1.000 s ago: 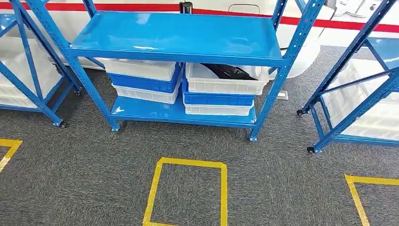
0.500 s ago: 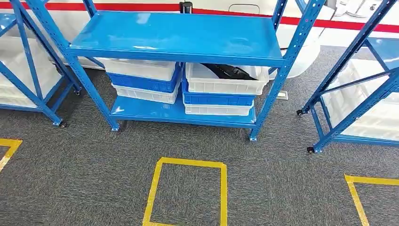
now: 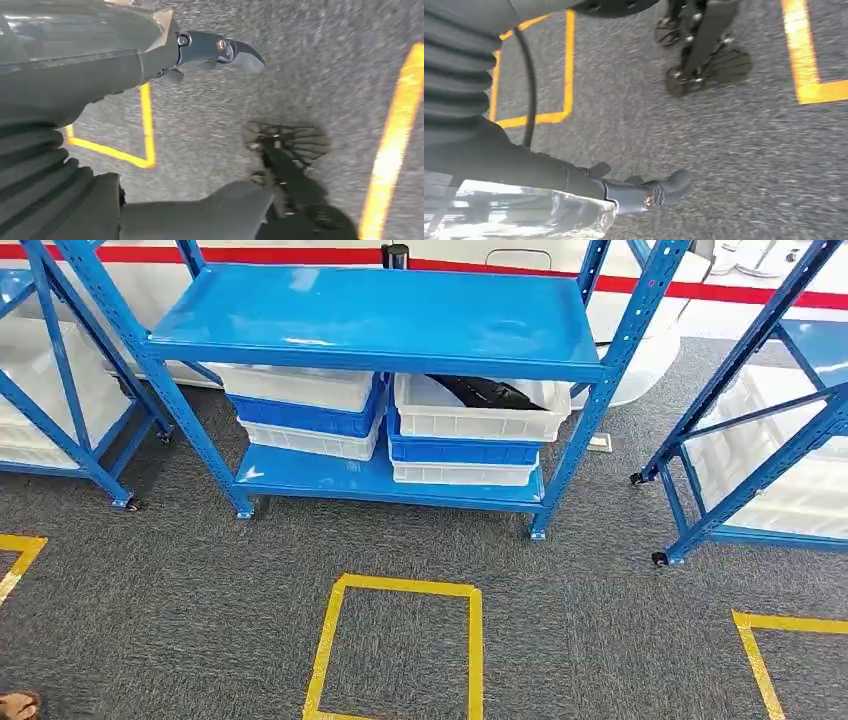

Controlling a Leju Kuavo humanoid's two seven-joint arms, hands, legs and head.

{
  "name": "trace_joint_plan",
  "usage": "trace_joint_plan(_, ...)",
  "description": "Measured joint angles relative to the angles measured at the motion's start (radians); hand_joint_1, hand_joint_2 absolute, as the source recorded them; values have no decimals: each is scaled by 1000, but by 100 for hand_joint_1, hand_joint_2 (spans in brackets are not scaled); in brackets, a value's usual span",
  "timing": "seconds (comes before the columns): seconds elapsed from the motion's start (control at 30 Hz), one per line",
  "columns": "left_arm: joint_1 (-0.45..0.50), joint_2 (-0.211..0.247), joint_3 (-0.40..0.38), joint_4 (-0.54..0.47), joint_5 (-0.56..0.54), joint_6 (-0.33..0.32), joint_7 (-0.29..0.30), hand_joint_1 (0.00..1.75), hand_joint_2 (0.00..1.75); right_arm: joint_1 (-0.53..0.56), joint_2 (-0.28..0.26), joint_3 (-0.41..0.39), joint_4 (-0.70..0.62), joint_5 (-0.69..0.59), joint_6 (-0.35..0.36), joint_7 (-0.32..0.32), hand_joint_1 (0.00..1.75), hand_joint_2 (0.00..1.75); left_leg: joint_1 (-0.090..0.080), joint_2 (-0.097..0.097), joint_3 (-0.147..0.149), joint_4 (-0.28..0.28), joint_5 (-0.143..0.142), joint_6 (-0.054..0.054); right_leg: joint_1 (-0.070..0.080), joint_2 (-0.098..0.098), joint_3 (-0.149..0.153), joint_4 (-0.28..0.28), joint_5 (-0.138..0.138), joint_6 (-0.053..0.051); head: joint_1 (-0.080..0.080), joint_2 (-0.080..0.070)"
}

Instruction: Take the parts from the cabinet and place them on the table.

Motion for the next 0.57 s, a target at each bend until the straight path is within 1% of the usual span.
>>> trace_joint_plan(0.1, 20, 16, -65, -15, 44, 6, 36, 0, 0, 22, -11, 38, -14, -19, 13, 26, 0, 0, 0, 0, 0, 0, 0, 0, 0, 0, 0, 0, 0, 0, 0, 0)
trace_joint_plan(0.2, 33, 24, -102, -24, 71, 8, 59, 0, 0, 33, -20, 62, -22, -32, 16, 42, 0, 0, 0, 0, 0, 0, 0, 0, 0, 0, -4, 0, -1, 1, 0, 0)
trace_joint_plan(0.33, 38, 30, -128, -31, 78, 9, 60, 0, 0, 38, -24, 78, -29, -33, 19, 47, 0, 0, 0, 0, 1, 0, -1, 0, 0, 0, -6, 0, -2, 1, 0, 0)
trace_joint_plan(0.57, 40, 32, -143, -35, 79, 9, 61, 0, 0, 41, -28, 88, -34, -33, 19, 50, 0, 0, 0, 0, 1, 0, -1, 0, 0, 0, -5, 0, -2, 2, 0, 0)
